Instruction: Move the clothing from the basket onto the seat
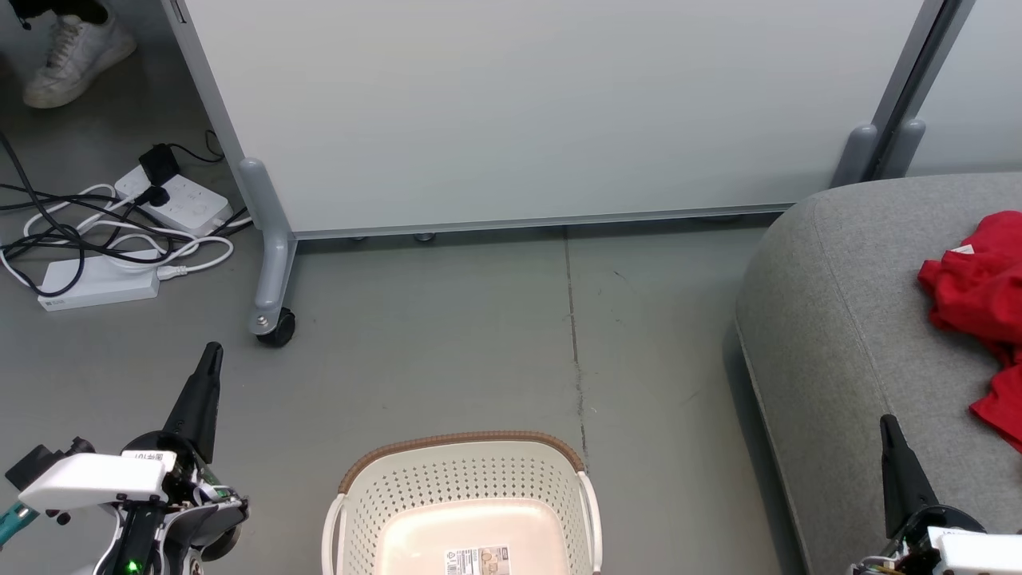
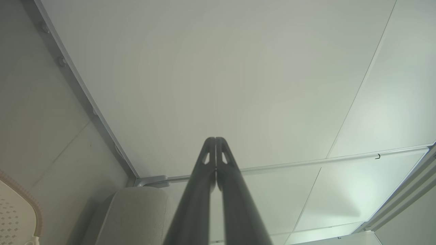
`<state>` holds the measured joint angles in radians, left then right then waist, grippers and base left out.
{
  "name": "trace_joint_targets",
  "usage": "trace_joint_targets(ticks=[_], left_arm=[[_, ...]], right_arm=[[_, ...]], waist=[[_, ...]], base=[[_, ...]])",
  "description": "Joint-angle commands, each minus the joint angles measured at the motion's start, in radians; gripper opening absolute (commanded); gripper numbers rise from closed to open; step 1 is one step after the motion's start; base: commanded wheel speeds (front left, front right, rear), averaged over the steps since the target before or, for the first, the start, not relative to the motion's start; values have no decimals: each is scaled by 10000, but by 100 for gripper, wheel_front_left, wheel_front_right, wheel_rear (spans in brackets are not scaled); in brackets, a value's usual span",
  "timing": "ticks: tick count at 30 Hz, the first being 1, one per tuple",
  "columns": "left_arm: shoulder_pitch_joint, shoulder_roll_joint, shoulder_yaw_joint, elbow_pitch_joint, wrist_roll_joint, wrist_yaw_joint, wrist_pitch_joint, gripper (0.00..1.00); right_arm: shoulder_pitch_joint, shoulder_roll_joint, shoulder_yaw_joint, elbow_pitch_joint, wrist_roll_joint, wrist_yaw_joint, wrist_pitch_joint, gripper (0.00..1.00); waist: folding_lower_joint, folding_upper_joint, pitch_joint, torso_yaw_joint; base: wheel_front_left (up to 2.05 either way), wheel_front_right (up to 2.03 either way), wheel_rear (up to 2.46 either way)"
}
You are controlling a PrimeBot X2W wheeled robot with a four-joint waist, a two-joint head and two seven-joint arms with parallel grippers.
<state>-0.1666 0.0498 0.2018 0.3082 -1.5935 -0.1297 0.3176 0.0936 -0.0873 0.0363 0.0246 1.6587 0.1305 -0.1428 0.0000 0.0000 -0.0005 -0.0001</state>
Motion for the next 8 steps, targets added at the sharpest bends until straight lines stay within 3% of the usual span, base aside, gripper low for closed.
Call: trace_joint_targets(ticks=[1,8], left_arm=[[-74,36,38,-25,29,-28,47,0],[-74,35,38,-26,31,-28,48,0]], right_arm=[[120,-65,-22,-17,75,4,-57,0],[119,-81,-1,-18,80,4,-80,0]], waist=[[0,0,0,0],[0,0,0,0]], base=[[0,0,0],[0,0,0]])
